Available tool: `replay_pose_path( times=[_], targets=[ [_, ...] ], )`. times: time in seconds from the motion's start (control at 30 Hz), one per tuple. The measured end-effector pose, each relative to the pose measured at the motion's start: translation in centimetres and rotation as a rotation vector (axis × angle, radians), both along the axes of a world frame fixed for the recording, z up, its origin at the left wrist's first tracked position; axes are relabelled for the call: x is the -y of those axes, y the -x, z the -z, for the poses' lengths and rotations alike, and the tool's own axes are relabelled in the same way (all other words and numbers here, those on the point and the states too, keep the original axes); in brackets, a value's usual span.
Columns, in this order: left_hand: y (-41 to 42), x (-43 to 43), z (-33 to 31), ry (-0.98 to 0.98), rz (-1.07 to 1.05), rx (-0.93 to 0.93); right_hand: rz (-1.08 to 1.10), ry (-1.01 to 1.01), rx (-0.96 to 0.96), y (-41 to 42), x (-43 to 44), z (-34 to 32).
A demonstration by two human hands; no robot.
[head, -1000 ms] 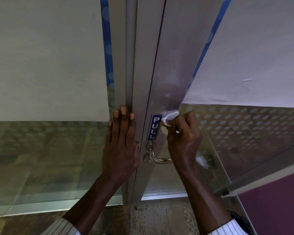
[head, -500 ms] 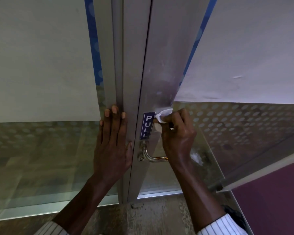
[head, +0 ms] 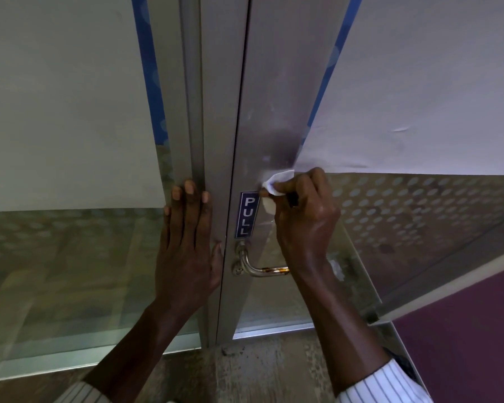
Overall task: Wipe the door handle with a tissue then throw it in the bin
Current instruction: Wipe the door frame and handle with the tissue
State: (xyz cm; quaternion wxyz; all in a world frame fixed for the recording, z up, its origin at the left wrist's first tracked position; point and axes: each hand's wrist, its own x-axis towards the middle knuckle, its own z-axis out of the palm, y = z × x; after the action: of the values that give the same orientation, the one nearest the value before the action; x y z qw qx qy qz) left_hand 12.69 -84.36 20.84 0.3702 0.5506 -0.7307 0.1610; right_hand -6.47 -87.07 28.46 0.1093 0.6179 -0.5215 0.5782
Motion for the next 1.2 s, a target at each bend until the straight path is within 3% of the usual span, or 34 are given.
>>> replay_pose_path(
  times=[0.1, 0.3, 0.53, 0.63, 0.87, 1.07, 1.2],
  targets=[
    [-0.1, 0.0, -0.1, 0.01, 0.002, 0.006, 0.014, -0.046, -0.015, -0.4, -0.5, 2.1],
    [-0.1, -0.1, -0.1, 0.019, -0.012, 0.023, 0.026, -0.323, -0.021, -1.0, -1.3, 8.3],
    [0.0, 0.0, 0.0, 0.005, -0.019, 0.018, -0.019, -0.071, 0.083, -0.4, -0.3, 2.2],
    [0.0, 0.0, 0.1, 0.005, -0.028, 0.011, -0.017, -0.049, 0.073, -0.7, -0.2, 2.1],
    [0.2, 0.0, 0.1, 0.0, -0.035, 0.025, 0.004, -0.4, -0.029, -0.9, -1.0, 9.3],
    [-0.1, 0.1, 0.0, 0.003, -0.014, 0.017, -0.015, -0.15, 0.028, 0.0, -0.3, 4.0],
    [0.0, 0.0, 0.0, -0.004, -0.008, 0.015, -0.05, -0.103, 0.104, -0.2, -0.4, 3.1]
  ],
)
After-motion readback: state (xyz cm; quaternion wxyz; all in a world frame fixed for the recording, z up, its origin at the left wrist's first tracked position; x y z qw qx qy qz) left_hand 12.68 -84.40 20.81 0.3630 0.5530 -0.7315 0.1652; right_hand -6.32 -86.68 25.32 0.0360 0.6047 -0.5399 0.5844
